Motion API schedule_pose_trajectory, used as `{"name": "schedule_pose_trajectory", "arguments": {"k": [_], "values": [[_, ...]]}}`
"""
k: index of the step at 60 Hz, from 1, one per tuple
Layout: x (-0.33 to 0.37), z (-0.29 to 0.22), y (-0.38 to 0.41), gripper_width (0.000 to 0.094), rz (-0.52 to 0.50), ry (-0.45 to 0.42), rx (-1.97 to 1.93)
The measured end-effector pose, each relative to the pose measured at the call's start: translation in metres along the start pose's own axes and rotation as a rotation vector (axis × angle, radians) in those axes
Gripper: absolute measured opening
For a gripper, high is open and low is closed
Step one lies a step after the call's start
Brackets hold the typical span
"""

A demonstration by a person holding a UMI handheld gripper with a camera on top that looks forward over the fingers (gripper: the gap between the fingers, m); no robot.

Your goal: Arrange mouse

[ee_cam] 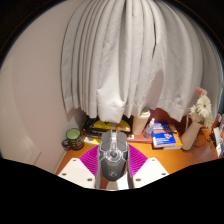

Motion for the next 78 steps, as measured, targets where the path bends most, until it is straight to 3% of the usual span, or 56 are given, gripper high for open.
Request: {"name": "schedule_pose_trajectory", "arguments": {"k": [11, 27, 41, 56, 60, 70, 78], "values": [[0.018, 0.019, -0.08, 0.0377, 0.066, -0.005, -0.061], [-0.029, 0.141, -0.136, 0.0377, 0.11, 0.23, -0.1], [-0.05, 0.207, -0.131, 0.0378, 0.085, 0.336, -0.103], [-0.055, 0.208, -0.131, 0.0523, 0.096, 0.323, -0.103], [-0.057, 0.212, -0.131, 0.0676, 0.105, 0.342, -0.106], [-0.038, 0.188, -0.127, 0.0844, 0.114, 0.316, -0.078], [0.008, 0.151, -0.118, 0.0859, 0.122, 0.245, -0.076]]}}
Point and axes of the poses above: the point between the fingertips, and its own axes, seen from behind it with the camera up: y to the left, z down, x backward, against the way the camera looks, the point moved 5 cm from there along x, backward, against the way the camera looks, and after that the axes turned 9 degrees about -x, right-handed, at the moved point
